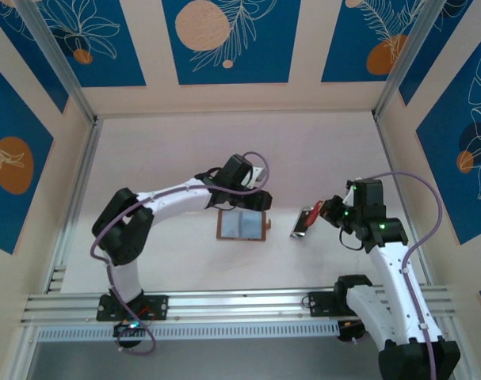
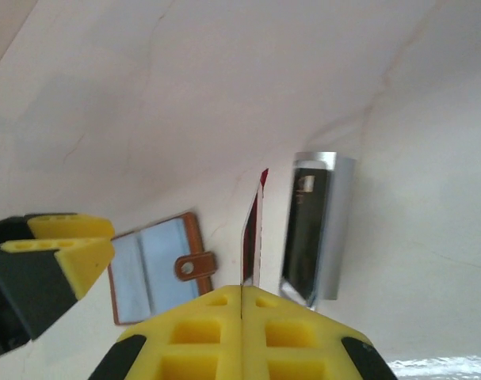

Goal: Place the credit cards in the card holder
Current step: Pick up the credit card from the storage box, then insert the credit card into the card slot.

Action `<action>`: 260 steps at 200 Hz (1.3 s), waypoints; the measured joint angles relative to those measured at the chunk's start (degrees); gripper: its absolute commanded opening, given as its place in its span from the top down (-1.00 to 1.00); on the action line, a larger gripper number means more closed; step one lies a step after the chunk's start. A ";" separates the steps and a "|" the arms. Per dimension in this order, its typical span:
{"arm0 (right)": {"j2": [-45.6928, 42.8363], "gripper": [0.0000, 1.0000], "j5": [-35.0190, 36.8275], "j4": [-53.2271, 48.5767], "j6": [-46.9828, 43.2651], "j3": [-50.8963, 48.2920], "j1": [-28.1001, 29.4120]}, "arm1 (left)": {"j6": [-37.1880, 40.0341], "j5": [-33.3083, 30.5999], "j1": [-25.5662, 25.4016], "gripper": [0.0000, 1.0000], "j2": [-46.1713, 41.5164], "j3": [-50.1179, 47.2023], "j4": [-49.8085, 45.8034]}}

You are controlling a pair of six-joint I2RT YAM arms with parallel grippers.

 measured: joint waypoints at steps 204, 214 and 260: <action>34.71 1.00 -13.90 56.72 1.49 -9.57 24.94 | -0.09 -7.80 7.52 0.36 -8.68 -18.91 -2.36; 35.19 1.00 -13.99 59.12 1.81 -10.29 24.96 | 0.13 -8.20 7.52 0.37 -8.22 -18.95 -2.34; 38.03 1.00 -13.66 65.53 2.67 -11.87 25.03 | 0.26 -9.27 7.54 0.40 -6.38 -19.41 -2.14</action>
